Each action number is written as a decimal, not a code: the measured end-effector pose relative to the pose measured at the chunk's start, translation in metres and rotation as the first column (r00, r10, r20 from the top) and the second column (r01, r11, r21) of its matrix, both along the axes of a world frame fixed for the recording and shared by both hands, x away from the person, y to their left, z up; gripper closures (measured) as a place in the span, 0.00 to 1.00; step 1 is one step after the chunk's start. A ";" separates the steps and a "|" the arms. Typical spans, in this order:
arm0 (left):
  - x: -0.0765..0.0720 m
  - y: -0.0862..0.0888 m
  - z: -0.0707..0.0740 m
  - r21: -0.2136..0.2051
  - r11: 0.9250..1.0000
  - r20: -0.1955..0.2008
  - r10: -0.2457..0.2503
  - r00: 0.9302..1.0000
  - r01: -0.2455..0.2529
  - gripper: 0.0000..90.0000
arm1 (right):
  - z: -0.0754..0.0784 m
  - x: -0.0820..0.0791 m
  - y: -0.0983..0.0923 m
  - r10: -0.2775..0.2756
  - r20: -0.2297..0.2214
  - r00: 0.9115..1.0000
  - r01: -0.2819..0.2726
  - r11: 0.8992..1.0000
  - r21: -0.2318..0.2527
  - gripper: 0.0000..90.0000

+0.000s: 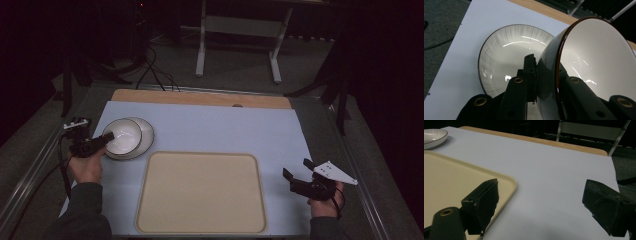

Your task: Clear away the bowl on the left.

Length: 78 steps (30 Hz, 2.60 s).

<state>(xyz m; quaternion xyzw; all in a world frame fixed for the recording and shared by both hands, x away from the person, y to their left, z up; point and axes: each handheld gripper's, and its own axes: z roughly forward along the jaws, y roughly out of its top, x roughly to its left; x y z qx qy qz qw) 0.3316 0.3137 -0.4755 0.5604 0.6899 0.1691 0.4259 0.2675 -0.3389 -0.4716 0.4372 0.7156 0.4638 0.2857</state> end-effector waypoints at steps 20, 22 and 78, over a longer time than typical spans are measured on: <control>-0.016 -0.010 -0.002 -0.016 0.999 0.039 -0.042 0.998 0.042 0.89 | 0.000 0.000 0.000 0.002 0.000 1.000 -0.002 1.000 -0.004 0.15; -0.017 -0.010 -0.002 -0.013 0.999 0.038 -0.043 0.998 0.043 0.89 | 0.000 0.000 0.000 0.002 0.000 1.000 -0.002 1.000 -0.004 0.15; -0.040 -0.045 0.024 -0.018 0.979 0.103 -0.202 0.974 0.204 0.89 | 0.001 -0.001 -0.001 0.003 0.003 1.000 -0.003 1.000 -0.004 0.15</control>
